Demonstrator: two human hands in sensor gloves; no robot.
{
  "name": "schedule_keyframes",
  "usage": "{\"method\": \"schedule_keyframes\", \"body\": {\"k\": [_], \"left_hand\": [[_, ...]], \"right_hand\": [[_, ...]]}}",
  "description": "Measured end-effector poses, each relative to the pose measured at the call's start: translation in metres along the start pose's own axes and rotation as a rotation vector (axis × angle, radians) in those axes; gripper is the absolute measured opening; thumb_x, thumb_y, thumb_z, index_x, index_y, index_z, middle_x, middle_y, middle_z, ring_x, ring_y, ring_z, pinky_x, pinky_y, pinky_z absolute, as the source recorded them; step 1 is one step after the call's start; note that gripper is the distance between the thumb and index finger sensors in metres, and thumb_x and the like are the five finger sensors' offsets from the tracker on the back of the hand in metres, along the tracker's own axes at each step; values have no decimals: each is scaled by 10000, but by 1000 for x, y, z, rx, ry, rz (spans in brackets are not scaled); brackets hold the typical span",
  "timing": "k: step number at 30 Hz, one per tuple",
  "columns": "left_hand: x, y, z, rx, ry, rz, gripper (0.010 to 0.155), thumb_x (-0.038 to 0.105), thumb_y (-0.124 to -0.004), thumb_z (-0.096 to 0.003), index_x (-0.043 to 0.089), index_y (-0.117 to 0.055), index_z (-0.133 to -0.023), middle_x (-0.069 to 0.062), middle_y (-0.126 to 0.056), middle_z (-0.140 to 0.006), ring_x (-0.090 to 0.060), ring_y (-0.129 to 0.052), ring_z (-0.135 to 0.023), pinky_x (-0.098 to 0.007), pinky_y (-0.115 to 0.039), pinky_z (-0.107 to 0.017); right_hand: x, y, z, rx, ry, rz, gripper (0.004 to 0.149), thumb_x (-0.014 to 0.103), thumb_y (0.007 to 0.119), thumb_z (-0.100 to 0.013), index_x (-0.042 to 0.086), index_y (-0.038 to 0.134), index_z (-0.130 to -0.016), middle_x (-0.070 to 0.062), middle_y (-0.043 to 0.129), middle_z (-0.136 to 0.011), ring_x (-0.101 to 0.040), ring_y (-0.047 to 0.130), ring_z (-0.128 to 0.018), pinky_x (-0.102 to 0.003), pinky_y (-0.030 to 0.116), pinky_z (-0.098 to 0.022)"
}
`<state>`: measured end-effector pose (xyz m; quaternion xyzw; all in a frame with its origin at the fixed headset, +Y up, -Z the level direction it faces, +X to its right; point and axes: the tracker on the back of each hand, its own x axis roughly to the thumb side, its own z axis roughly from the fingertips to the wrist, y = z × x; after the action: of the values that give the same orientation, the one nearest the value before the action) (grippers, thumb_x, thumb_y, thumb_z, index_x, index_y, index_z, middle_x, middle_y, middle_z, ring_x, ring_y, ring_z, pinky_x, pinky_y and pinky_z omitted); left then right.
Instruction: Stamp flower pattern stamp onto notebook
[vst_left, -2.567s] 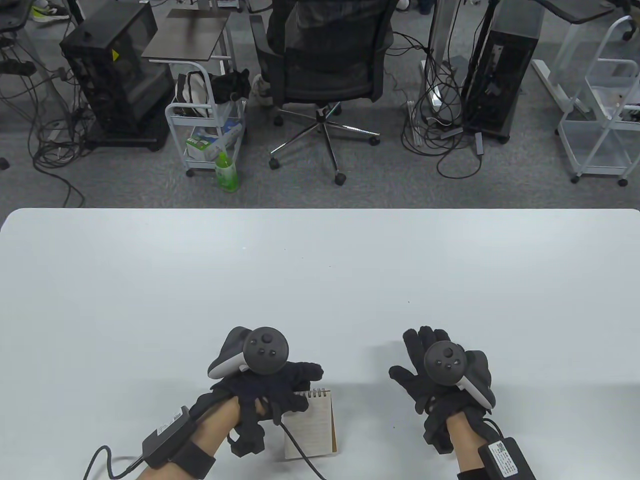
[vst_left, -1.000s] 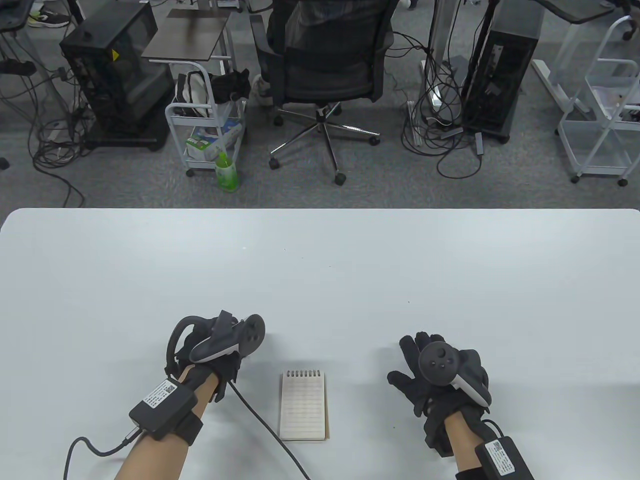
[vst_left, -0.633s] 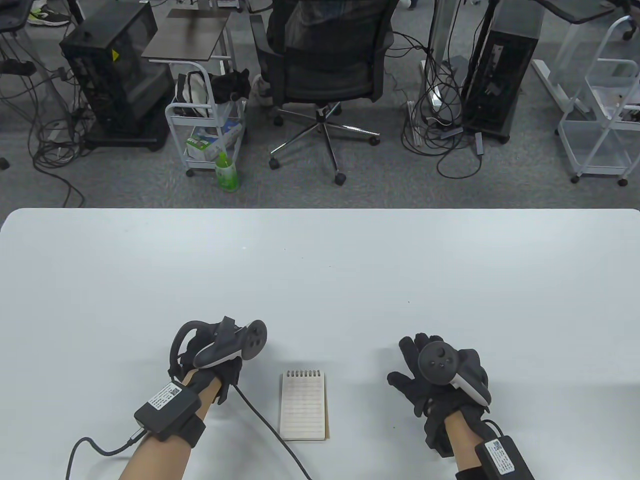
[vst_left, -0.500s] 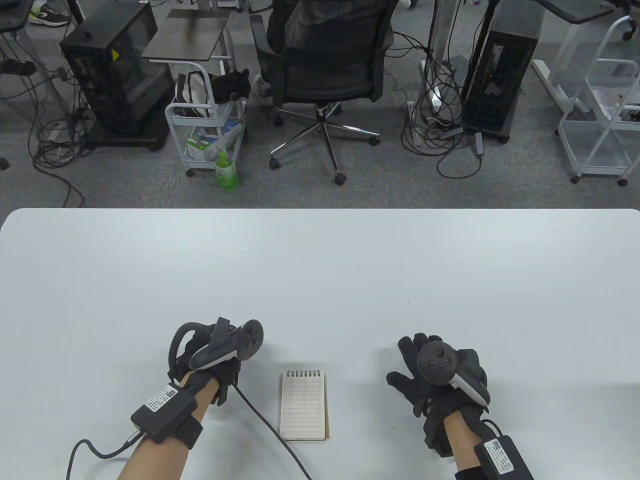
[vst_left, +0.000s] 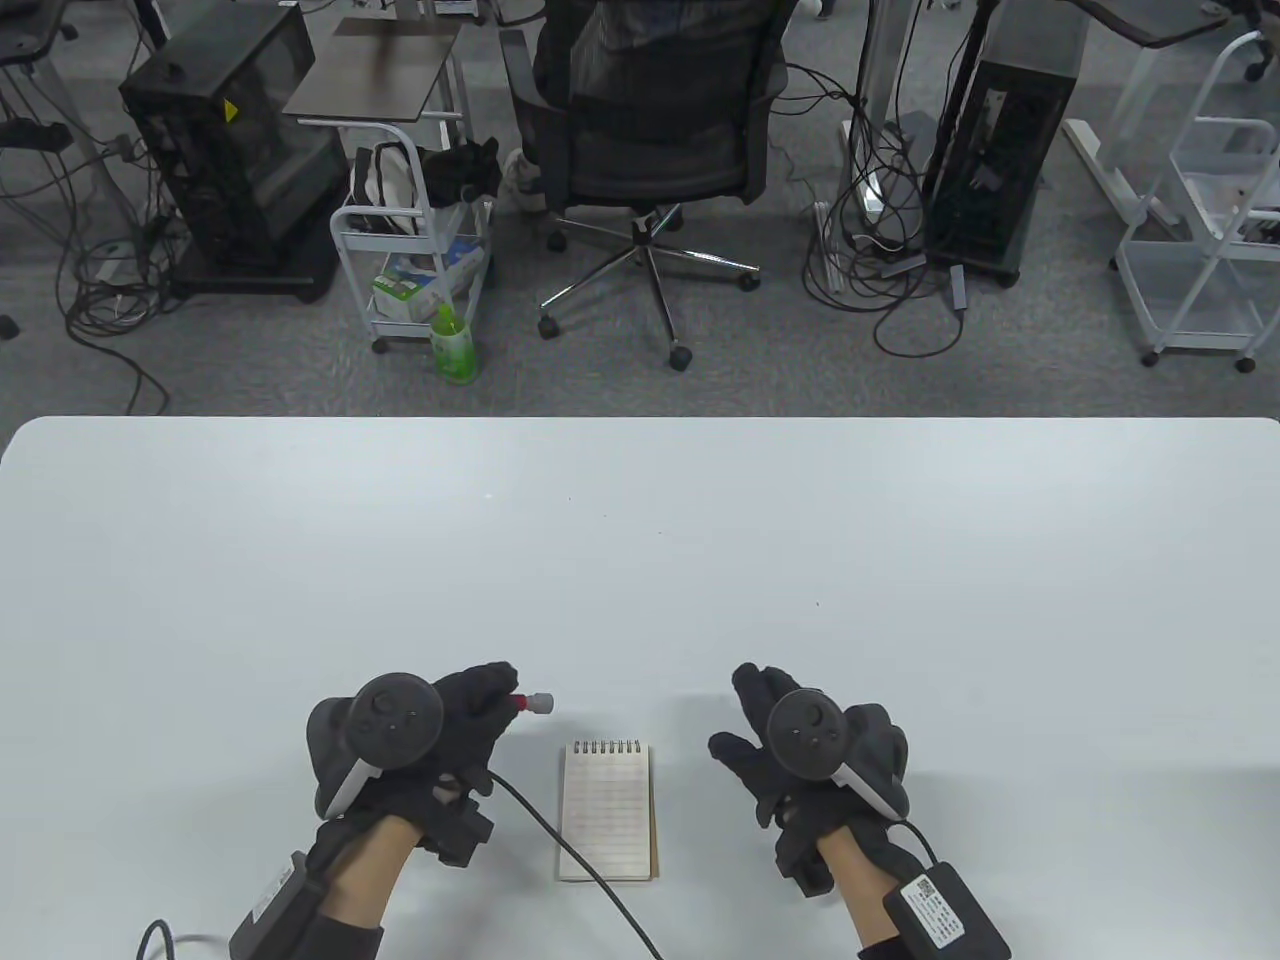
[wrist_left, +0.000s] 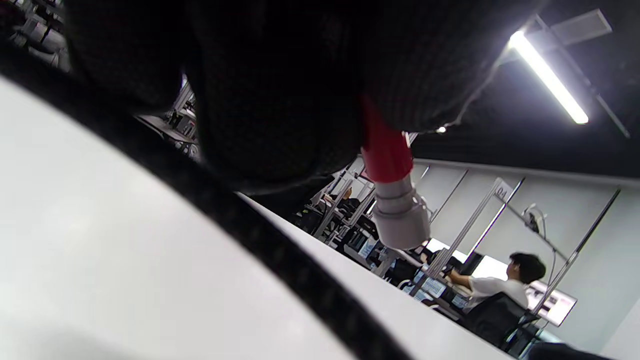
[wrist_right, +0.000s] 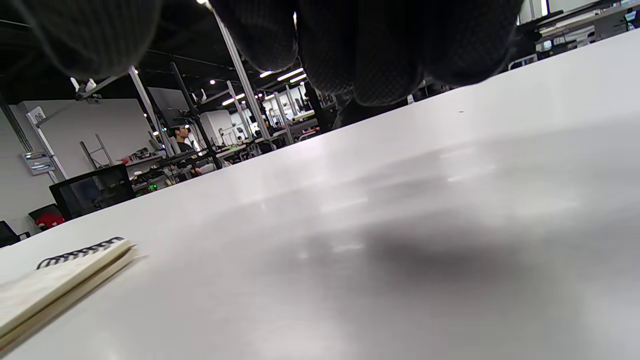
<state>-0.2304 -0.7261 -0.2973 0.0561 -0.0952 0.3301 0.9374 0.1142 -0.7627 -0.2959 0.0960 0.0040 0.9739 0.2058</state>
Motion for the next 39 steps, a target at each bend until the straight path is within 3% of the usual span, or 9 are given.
{"method": "schedule_keyframes", "body": {"k": [8,15,19,27,32,39], "left_hand": [[-4,-32,13,-28,-12,386,453,382,-840,-394,157,-869,-786,-64,-1007,-674,-212,-1076,-435,-590,-784,-502],[4,-46,11,-75,-68,422,447,382,-838,-395,161,-862,-782,-55,-1008,-677,-208,-1081,-440,-587,-786,-502],[10,-50,11,-76,-96,439,445,381,-839,-394,160,-863,-780,-56,-1011,-675,-208,-1085,-439,-585,-792,-499],[15,-55,12,-111,-114,440,439,380,-850,-388,162,-869,-769,-53,-1023,-668,-205,-1098,-434,-577,-805,-495],[19,-56,13,-123,-129,421,439,376,-850,-388,159,-867,-770,-56,-1023,-669,-210,-1097,-433,-579,-804,-494],[19,-53,12,-129,-133,429,435,367,-854,-385,152,-871,-763,-64,-1029,-654,-210,-1094,-411,-579,-807,-497]], "right_hand": [[36,6,5,-14,-140,-298,727,518,797,-367,219,591,-997,-154,647,-978,-397,823,-775,-523,732,-519],[49,4,10,-87,-148,-533,660,451,840,-373,212,659,-962,-152,750,-903,-362,905,-669,-495,775,-450],[50,6,11,-67,-132,-621,617,416,877,-365,206,724,-924,-149,807,-853,-348,942,-608,-481,797,-411],[49,6,11,-77,-93,-689,518,330,874,-382,180,787,-869,-150,863,-771,-316,970,-531,-466,812,-373],[47,10,10,20,-82,-767,532,308,885,-381,166,772,-881,-160,844,-792,-334,960,-561,-481,807,-389],[49,10,12,-28,-92,-761,515,288,894,-362,161,806,-852,-173,872,-754,-328,975,-515,-484,814,-372]]}}
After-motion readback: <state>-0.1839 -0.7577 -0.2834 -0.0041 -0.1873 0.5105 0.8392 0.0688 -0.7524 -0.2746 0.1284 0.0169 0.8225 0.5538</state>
